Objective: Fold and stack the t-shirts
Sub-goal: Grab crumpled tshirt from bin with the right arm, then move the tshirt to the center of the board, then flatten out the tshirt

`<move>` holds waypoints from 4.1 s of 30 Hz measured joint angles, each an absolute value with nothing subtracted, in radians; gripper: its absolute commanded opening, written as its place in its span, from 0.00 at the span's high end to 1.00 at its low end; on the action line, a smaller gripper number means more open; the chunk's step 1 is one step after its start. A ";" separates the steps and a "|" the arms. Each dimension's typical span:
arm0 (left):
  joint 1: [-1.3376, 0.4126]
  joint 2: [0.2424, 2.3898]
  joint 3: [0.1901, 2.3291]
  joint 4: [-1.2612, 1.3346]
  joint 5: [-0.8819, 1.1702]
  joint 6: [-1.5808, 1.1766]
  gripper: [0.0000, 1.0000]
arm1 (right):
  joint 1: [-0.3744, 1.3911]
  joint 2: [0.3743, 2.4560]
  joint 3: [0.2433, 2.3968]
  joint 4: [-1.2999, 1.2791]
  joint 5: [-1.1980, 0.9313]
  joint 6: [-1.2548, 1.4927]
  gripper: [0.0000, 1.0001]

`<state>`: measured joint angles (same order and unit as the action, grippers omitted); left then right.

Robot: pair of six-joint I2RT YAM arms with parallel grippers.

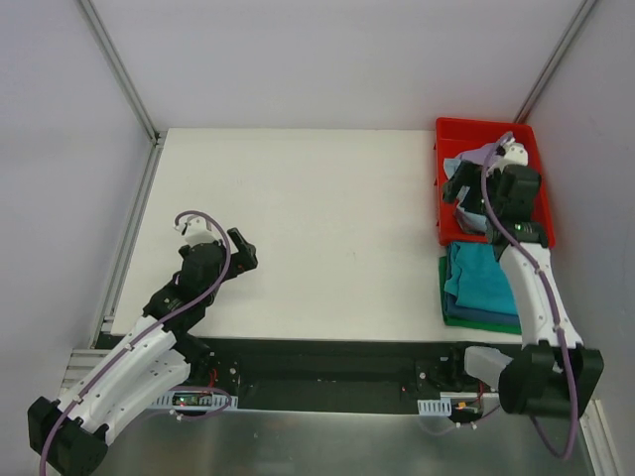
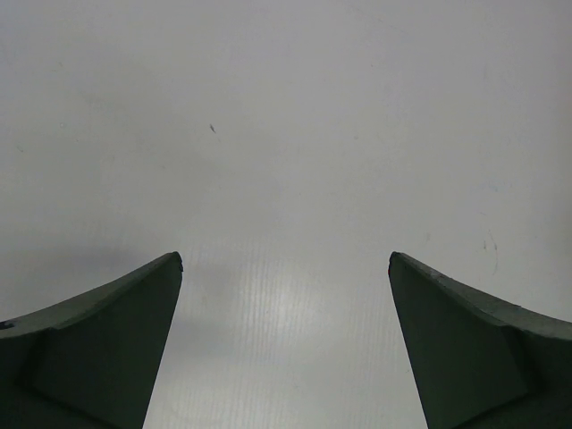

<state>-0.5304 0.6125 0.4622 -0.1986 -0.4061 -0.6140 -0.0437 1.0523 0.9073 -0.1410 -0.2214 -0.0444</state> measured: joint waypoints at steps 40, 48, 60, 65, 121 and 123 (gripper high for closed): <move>-0.530 0.544 0.427 -0.162 -0.463 -0.629 0.01 | 0.070 1.441 1.855 -0.471 -0.213 0.026 1.00; -0.530 0.440 0.399 -0.166 -0.462 -0.654 0.01 | 0.532 1.466 2.077 -0.441 -0.350 0.072 0.99; -0.530 0.257 0.389 -0.316 -0.591 -0.824 0.01 | 0.591 1.580 1.528 -0.363 -0.056 0.279 0.04; -0.530 0.251 0.389 -0.369 -0.606 -0.893 0.01 | 0.530 1.615 1.268 -0.391 0.081 0.271 0.04; -0.214 0.642 0.425 -0.463 -0.207 -0.899 0.01 | 1.332 1.872 1.209 -0.135 0.196 -0.358 0.99; -0.214 0.639 0.425 -0.461 -0.172 -0.889 0.01 | 1.304 1.757 1.147 -0.104 0.213 -0.332 1.00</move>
<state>-0.2138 0.6388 0.4252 -0.4610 -0.1722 -0.8886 1.3041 1.7573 1.1469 -0.1040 0.2127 -0.3317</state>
